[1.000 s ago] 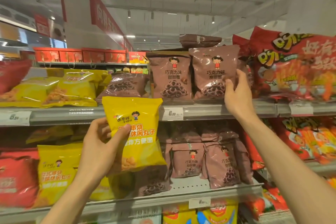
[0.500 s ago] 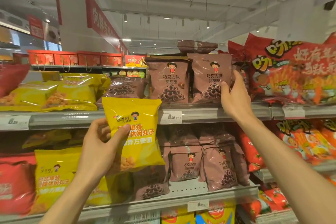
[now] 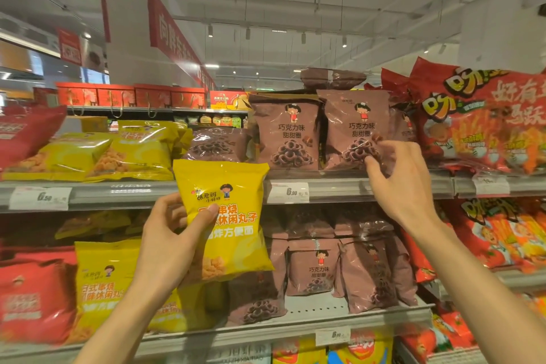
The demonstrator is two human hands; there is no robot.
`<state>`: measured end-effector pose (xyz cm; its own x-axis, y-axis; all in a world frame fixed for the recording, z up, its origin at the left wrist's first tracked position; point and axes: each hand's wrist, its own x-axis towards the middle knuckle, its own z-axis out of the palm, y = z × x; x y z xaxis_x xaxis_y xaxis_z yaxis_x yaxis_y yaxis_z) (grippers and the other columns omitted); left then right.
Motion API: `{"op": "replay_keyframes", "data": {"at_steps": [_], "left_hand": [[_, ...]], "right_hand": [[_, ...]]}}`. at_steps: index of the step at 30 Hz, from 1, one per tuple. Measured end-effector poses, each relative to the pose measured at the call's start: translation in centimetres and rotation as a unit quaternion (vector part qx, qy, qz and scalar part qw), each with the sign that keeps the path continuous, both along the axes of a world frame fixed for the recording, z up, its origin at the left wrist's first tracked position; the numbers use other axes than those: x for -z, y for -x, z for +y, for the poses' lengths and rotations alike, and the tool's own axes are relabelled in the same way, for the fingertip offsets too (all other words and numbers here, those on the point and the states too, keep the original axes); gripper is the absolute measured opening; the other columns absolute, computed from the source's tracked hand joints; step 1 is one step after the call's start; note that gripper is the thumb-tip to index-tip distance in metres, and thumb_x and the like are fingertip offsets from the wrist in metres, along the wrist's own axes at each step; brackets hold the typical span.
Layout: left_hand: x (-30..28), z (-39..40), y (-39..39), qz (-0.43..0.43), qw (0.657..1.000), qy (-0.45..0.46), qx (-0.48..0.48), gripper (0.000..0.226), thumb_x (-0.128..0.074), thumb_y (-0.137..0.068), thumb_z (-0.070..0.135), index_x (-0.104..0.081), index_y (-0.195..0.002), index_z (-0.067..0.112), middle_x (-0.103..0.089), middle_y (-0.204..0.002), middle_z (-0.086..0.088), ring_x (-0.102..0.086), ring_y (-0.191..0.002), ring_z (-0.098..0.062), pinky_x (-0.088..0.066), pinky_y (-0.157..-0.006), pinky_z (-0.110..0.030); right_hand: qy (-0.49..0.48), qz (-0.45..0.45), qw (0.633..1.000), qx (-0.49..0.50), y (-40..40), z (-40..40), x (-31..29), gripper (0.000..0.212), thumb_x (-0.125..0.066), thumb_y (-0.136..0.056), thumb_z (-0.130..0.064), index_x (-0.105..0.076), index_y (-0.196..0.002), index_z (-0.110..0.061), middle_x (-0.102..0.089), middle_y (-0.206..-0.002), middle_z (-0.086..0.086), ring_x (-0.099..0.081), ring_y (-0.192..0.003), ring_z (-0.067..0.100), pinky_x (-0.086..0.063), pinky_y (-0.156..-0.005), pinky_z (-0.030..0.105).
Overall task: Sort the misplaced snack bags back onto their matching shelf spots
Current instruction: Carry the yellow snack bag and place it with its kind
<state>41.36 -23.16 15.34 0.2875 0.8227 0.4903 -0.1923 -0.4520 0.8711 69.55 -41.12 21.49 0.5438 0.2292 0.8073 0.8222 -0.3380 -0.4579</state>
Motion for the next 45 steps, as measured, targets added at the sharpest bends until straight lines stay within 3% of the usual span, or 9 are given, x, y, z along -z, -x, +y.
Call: {"op": "replay_keyframes", "data": {"at_steps": [5,10,16,20,23,32,37,41,45], "left_hand": [[-0.9,1.5,2.6,-0.002,1.0,-0.014,-0.017,0.034,-0.079,-0.081,0.027,-0.062,-0.111,0.026,-0.076,-0.104,0.005,-0.073,-0.098,-0.01,-0.057,-0.088,-0.039],[-2.4,3.9,6.0,0.007,0.998,-0.039,-0.047,0.057,-0.084,-0.071,0.048,-0.061,-0.118,0.026,-0.075,-0.11,0.006,-0.071,-0.106,-0.014,-0.055,-0.09,-0.039],[-4.7,7.3,9.3,0.016,0.996,-0.05,-0.077,0.076,-0.08,-0.061,0.069,-0.056,-0.122,0.032,-0.07,-0.121,0.002,-0.068,-0.112,-0.019,-0.053,-0.099,-0.051],[-5.4,9.0,10.2,0.019,0.996,-0.051,-0.064,0.048,-0.079,-0.083,0.041,-0.057,-0.121,0.024,-0.07,-0.108,0.008,-0.066,-0.091,0.009,-0.051,-0.078,-0.022],[-5.6,9.9,10.6,0.028,0.995,-0.059,-0.07,0.046,-0.077,-0.084,0.039,-0.056,-0.122,0.023,-0.067,-0.111,0.009,-0.062,-0.089,0.013,-0.044,-0.073,-0.015],[-5.6,11.0,11.9,0.027,0.996,-0.055,-0.068,0.052,-0.077,-0.081,0.047,-0.055,-0.124,0.026,-0.067,-0.117,0.006,-0.064,-0.103,-0.002,-0.05,-0.079,-0.024],[-6.0,10.9,12.8,0.016,0.996,-0.042,-0.076,0.048,-0.077,-0.081,0.046,-0.057,-0.12,0.027,-0.07,-0.111,0.007,-0.073,-0.087,-0.012,-0.057,-0.076,-0.031],[-6.2,10.6,12.9,-0.013,0.997,-0.031,-0.068,0.037,-0.077,-0.084,0.037,-0.059,-0.113,0.027,-0.074,-0.102,0.006,-0.073,-0.078,0.003,-0.053,-0.078,-0.028],[-6.7,10.0,11.6,-0.023,0.998,-0.021,-0.062,0.048,-0.078,-0.083,0.038,-0.058,-0.123,0.021,-0.076,-0.102,0.005,-0.074,-0.083,-0.001,-0.056,-0.084,-0.034]], "right_hand": [[0.048,-0.004,0.995,-0.091,5.9,2.2,-0.4,0.016,-0.058,-0.098,-0.033,-0.068,-0.105,-0.024,-0.068,-0.099,-0.009,-0.061,-0.087,0.007,-0.051,-0.082,0.032],[0.115,-0.022,0.972,-0.204,12.1,6.7,-2.1,0.017,-0.058,-0.098,-0.035,-0.071,-0.104,-0.025,-0.069,-0.092,-0.014,-0.064,-0.087,0.005,-0.054,-0.083,0.033],[0.221,-0.092,0.96,-0.145,15.3,15.1,-4.2,0.052,-0.051,-0.099,-0.048,-0.051,-0.138,-0.015,-0.053,-0.136,0.009,-0.056,-0.12,0.028,-0.05,-0.1,0.045],[0.294,0.011,0.948,-0.122,15.4,18.4,-4.9,0.096,-0.046,-0.088,-0.076,-0.013,-0.159,-0.021,-0.017,-0.165,0.016,-0.04,-0.141,0.043,-0.041,-0.108,0.055],[0.325,0.05,0.935,-0.13,15.2,19.4,-4.8,0.111,-0.049,-0.076,-0.085,-0.006,-0.161,-0.028,-0.008,-0.168,0.013,-0.03,-0.148,0.041,-0.035,-0.113,0.057],[0.186,0.059,0.958,-0.208,14.5,19.2,-4.3,0.087,-0.063,-0.083,-0.068,-0.039,-0.153,-0.023,-0.041,-0.155,0.006,-0.045,-0.139,0.026,-0.039,-0.114,0.049],[0.102,0.07,0.949,-0.29,15.3,17.3,-5.3,0.081,-0.066,-0.083,-0.065,-0.043,-0.151,-0.029,-0.045,-0.155,-0.002,-0.044,-0.14,0.018,-0.038,-0.115,0.044],[0.09,0.029,0.944,-0.315,15.6,14.5,-4.9,0.08,-0.065,-0.081,-0.067,-0.041,-0.151,-0.036,-0.039,-0.157,-0.01,-0.038,-0.142,0.009,-0.034,-0.118,0.04],[0.08,-0.027,0.948,-0.305,14.9,11.5,-4.0,0.083,-0.065,-0.077,-0.069,-0.038,-0.151,-0.043,-0.026,-0.162,-0.018,-0.026,-0.147,0.001,-0.027,-0.12,0.034]]}}
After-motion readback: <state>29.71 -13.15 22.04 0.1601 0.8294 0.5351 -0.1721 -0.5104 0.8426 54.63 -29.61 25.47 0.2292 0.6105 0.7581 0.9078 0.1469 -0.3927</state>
